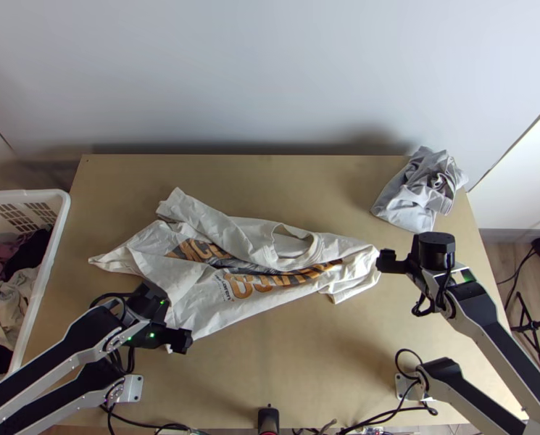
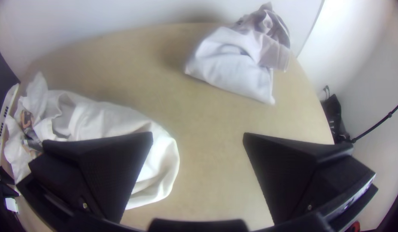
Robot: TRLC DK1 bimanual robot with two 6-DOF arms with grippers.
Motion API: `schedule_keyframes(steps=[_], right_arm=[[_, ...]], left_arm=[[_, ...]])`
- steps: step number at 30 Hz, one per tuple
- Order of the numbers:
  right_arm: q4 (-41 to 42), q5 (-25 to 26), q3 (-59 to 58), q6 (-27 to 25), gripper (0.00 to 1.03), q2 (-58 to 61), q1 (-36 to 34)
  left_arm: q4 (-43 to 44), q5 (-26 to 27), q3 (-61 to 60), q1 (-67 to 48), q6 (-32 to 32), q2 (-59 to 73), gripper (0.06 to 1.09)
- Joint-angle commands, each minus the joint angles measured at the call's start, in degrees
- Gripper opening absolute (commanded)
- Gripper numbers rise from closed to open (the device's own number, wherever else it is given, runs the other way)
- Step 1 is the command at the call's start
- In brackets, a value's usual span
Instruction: Fold the t-shirt
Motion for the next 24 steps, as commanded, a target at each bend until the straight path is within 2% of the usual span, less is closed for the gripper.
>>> schedule_keyframes(steps=[1,5,6,7,9,10,16,24], right_arm=[[-0.7,0.1,0.2,-0.1,0.98,-0.6,-0.6],[-0.6,0.1,0.3,-0.1,0.98,-0.5,-0.7],[-0.6,0.1,0.3,-0.1,0.98,-0.3,-0.7],[-0.6,0.1,0.3,-0.2,0.98,-0.2,-0.6],[-0.6,0.1,0.4,-0.4,0.98,-0.2,-0.6],[-0.6,0.1,0.3,-0.4,0.98,-0.2,-0.6],[0.3,0.0,-5.2,0.1,0.98,-0.2,0.2],[2.0,-1.0,-9.2,3.9,0.98,1.4,7.3]], left_arm=[[1.1,0.3,0.5,0.2,0.3,1.9,1.04],[0.2,1.1,1.1,0.0,0.5,1.8,1.03],[-0.4,1.8,1.2,0.1,0.5,2.1,0.95],[-0.6,1.7,1.4,0.5,0.0,2.1,0.78],[-0.5,-0.2,1.7,4.1,-2.7,2.1,0.26],[0.3,-1.7,1.3,6.0,-3.4,2.1,0.12],[1.5,-1.7,0.9,8.4,-3.6,2.4,0.13],[2.9,-2.3,1.1,10.9,-4.0,3.1,0.13]])
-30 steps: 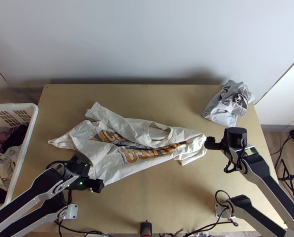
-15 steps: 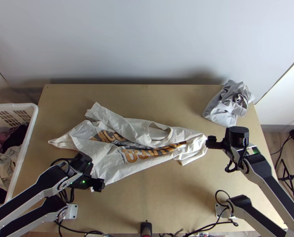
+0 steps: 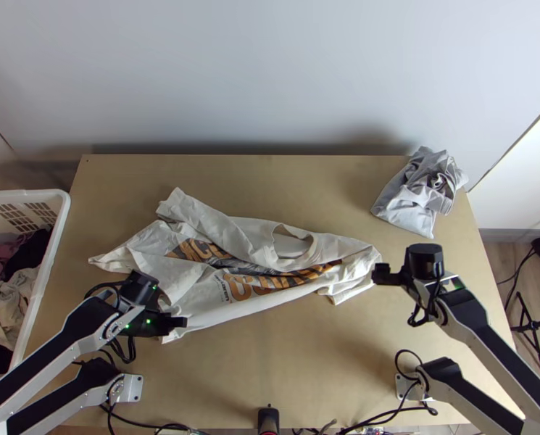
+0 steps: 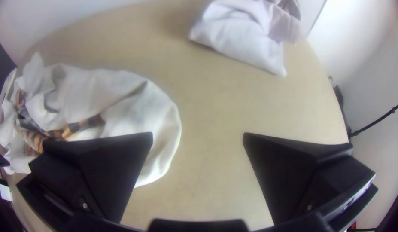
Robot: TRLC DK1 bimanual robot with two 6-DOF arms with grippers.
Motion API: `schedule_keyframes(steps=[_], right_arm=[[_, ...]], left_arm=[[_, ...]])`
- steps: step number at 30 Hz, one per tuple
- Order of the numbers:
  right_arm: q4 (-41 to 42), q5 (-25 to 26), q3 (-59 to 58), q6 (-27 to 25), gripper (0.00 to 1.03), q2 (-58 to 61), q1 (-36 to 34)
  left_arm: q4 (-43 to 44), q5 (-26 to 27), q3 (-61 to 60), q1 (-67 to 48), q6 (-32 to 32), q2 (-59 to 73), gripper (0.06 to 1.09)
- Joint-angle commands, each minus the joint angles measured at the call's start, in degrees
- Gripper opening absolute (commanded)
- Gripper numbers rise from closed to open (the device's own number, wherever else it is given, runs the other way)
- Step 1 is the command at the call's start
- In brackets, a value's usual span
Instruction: Fold the t-shirt
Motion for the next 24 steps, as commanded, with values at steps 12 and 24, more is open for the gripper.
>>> schedule_keyframes(steps=[12,24], right_arm=[[-4.5,-8.6,-3.2,2.5,0.98,7.5,14.8],[-5.1,-9.4,-2.6,3.1,0.98,6.6,13.7]], left_arm=[[1.3,-0.5,-0.1,2.1,-0.7,-1.2,0.13],[1.4,-1.4,0.0,3.5,-0.8,-1.3,0.13]])
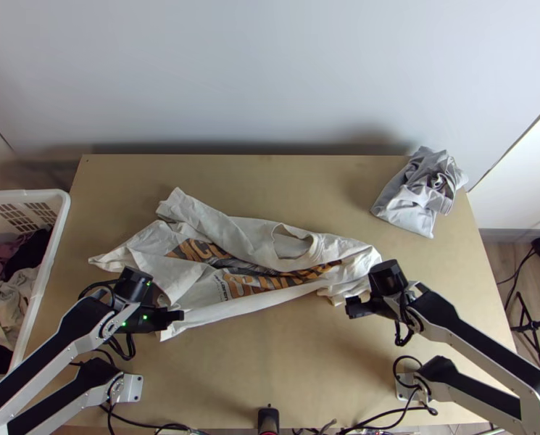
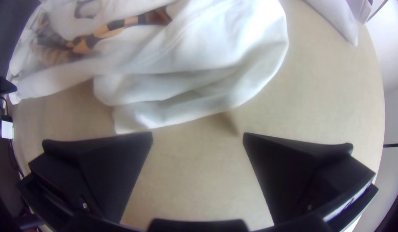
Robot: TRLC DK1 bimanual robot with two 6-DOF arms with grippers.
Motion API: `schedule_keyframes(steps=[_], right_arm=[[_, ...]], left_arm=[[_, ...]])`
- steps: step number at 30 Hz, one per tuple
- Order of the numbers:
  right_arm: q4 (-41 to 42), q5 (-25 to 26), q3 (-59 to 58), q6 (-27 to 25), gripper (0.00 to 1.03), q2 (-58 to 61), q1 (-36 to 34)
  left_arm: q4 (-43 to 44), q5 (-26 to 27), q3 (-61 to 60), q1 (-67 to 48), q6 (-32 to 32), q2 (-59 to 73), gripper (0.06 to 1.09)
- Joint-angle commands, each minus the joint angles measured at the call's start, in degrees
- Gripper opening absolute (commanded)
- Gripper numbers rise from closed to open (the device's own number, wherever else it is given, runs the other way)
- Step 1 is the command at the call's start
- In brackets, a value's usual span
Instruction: Fold the t-shirt
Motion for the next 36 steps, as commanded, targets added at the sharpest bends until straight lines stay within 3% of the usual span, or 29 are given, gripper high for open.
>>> schedule_keyframes(steps=[1,26,28,29,31,32,36], right_arm=[[0.0,-0.5,0.6,0.3,0.98,-0.2,-0.6],[3.1,-2.0,7.6,3.8,0.96,13.5,1.3],[3.2,-1.9,7.7,3.7,0.86,13.4,1.9],[3.2,-1.9,7.8,3.3,0.75,13.3,2.1],[4.8,-1.1,7.8,1.5,0.34,12.7,2.4],[5.9,-0.9,7.7,0.5,0.19,12.0,2.3],[6.0,-1.0,7.5,0.0,0.20,11.1,0.3]], left_arm=[[0.1,-0.9,0.1,0.3,0.0,-0.1,0.13],[0.6,-2.3,0.1,0.3,0.0,-0.2,0.13],[0.7,-2.2,0.1,0.3,0.1,0.1,0.13],[0.8,-2.3,0.1,0.3,0.1,0.3,0.13],[1.0,-2.3,0.1,0.3,0.1,0.8,0.13],[1.0,-2.5,0.1,0.3,0.1,0.9,0.13],[1.7,-3.3,0.2,1.2,0.1,1.4,0.13]])
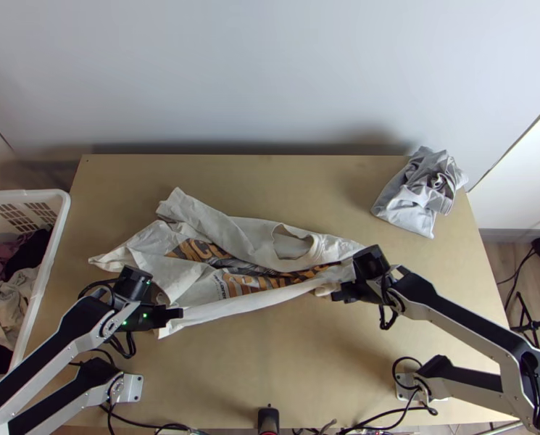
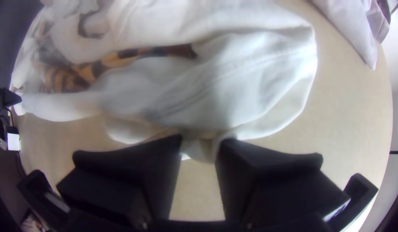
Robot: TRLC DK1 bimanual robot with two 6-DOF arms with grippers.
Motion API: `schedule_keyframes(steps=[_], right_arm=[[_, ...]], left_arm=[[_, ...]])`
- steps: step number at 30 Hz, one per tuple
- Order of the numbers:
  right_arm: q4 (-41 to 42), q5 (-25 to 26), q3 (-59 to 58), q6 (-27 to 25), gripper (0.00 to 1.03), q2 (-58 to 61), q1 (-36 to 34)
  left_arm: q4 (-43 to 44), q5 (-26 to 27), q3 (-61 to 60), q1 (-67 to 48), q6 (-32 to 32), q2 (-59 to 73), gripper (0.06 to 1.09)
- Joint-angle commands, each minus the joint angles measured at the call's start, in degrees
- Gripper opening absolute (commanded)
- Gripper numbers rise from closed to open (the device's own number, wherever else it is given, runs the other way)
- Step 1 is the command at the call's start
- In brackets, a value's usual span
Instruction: Fold the t-shirt
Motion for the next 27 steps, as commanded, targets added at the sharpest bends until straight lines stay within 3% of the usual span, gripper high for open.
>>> schedule_keyframes(steps=[1,15,22,27], right_arm=[[1.4,0.7,0.1,-1.9,0.20,-1.4,-1.8],[-0.6,0.7,7.0,-7.8,0.18,-15.8,-10.8],[-0.5,0.7,15.3,-7.0,0.14,-15.8,-12.4],[-0.3,0.7,24.7,-3.4,0.14,-13.4,-13.0]], left_arm=[[1.2,-1.1,0.1,1.5,0.1,0.8,0.13],[6.3,1.5,10.1,14.6,2.4,-7.2,0.13],[8.4,2.2,17.5,16.4,1.2,-6.0,0.13],[10.7,2.2,23.7,18.0,-0.9,-2.3,0.12]])
